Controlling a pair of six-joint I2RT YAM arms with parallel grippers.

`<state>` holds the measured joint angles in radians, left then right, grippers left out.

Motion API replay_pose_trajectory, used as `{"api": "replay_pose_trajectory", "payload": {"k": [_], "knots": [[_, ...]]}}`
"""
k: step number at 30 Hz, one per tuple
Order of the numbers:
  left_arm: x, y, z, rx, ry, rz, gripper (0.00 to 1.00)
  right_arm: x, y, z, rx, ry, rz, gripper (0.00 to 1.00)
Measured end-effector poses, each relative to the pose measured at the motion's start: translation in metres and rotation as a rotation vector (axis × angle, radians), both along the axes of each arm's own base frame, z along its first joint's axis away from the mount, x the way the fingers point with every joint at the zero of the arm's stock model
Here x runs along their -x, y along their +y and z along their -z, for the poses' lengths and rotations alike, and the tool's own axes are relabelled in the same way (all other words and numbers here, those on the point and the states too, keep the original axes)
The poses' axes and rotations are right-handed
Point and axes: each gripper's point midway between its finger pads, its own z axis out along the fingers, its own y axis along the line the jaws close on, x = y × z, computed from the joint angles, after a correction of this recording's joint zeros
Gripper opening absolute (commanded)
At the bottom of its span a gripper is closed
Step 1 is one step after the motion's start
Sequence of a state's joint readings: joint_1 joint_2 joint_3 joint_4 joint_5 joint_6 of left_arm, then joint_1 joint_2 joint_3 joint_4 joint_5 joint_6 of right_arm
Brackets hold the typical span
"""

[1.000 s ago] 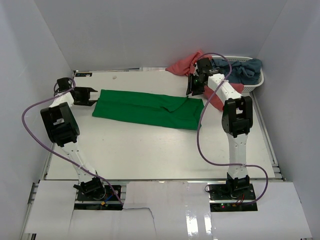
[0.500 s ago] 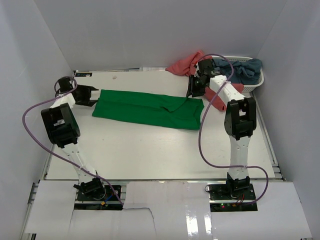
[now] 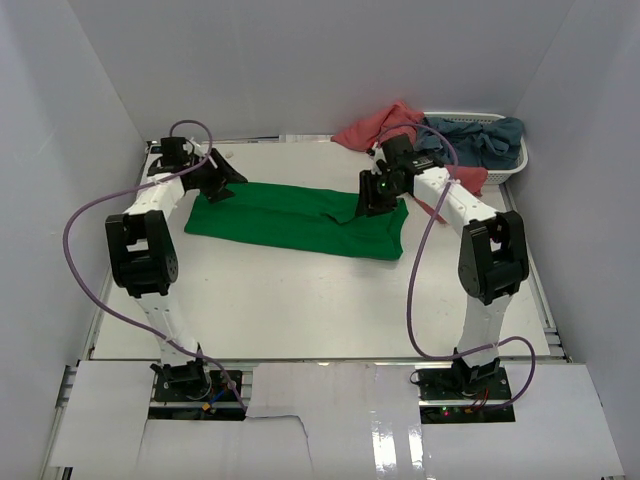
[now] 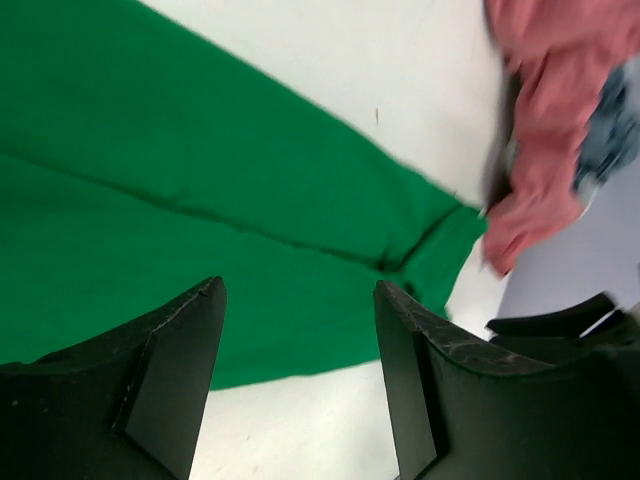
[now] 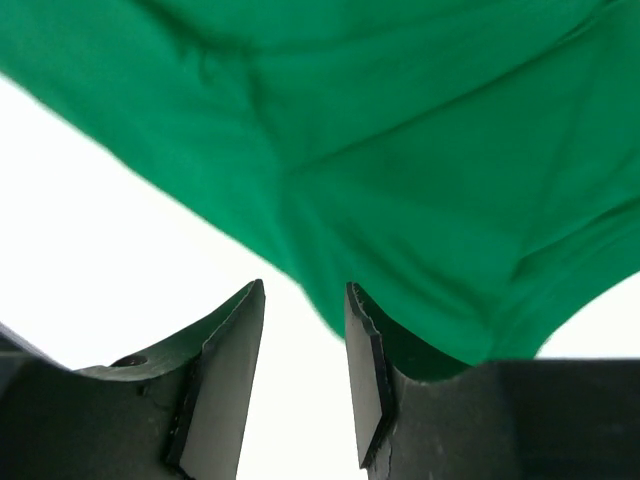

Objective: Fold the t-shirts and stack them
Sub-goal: Fold the other side of the tshirt into a rectangle

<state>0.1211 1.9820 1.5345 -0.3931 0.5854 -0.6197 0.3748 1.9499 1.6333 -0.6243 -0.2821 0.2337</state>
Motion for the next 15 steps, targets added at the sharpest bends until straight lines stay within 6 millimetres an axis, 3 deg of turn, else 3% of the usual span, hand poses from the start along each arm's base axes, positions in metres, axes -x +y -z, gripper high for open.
{"api": "replay_pose_trajectory", "payload": {"k": [4,9,12,15], "knots": [[0.021,-0.046,0.011,-0.074,-0.001,0.171,0.71,0.027,0.011,0.003,0.04,-0.007,-0.075,0.46],[0.045,-0.104,0.016,-0.121,-0.009,0.334,0.7,0.035,0.021,0.009,0.154,-0.074,-0.156,0.46],[0.054,-0.122,0.017,-0.123,-0.001,0.375,0.7,0.035,0.022,0.012,0.237,-0.13,-0.189,0.46],[0.055,-0.126,0.018,-0.114,0.012,0.367,0.7,0.029,0.026,0.012,0.296,-0.203,-0.225,0.47]]}}
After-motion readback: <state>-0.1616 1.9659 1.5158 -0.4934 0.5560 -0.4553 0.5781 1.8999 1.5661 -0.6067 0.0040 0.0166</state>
